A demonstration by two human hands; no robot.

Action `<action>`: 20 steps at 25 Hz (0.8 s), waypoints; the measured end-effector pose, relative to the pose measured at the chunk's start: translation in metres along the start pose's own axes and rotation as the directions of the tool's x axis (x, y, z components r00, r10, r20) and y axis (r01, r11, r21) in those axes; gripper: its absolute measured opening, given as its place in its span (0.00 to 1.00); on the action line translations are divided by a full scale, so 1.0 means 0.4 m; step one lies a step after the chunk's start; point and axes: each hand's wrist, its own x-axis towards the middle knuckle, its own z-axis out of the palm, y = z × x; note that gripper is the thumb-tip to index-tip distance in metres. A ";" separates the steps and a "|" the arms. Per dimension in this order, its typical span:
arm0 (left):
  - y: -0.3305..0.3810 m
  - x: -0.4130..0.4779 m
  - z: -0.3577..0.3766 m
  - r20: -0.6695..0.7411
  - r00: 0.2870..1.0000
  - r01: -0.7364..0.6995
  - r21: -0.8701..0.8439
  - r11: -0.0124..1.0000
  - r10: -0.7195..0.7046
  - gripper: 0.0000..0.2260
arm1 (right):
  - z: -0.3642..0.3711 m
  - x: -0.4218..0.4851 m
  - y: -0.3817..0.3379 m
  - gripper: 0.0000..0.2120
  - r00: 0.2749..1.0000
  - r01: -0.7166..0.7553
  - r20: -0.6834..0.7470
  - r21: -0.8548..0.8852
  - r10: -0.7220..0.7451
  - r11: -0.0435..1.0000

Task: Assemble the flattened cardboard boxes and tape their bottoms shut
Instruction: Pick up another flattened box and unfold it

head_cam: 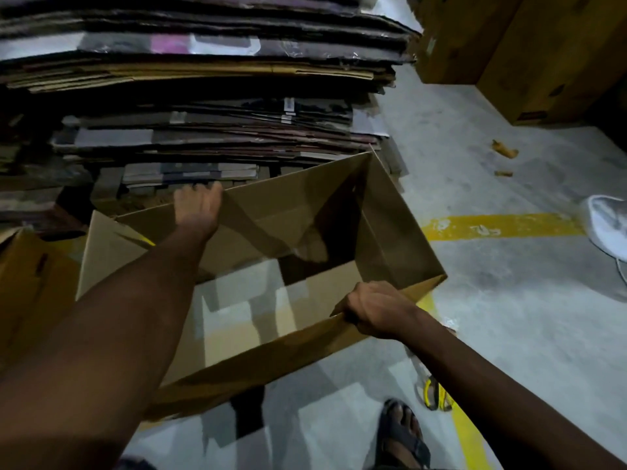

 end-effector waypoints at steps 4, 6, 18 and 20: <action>-0.023 -0.040 0.042 0.001 0.999 0.034 -0.067 0.997 -0.034 0.35 | -0.018 0.000 -0.002 0.16 0.988 -0.120 0.117 0.120 0.106 0.986; -0.040 -0.079 0.035 -0.031 0.999 0.017 -0.136 0.991 -0.021 0.35 | -0.026 0.000 -0.009 0.21 0.974 -0.193 0.161 0.206 0.162 0.959; -0.323 -0.593 0.028 0.426 0.827 0.557 -0.532 0.638 -0.367 0.41 | 0.059 -0.073 -0.110 0.16 0.909 -0.373 0.291 0.244 0.299 0.895; -0.334 -0.627 0.018 0.473 0.800 0.598 -0.585 0.547 -0.368 0.35 | 0.062 -0.082 -0.122 0.17 0.901 -0.403 0.270 0.231 0.340 0.885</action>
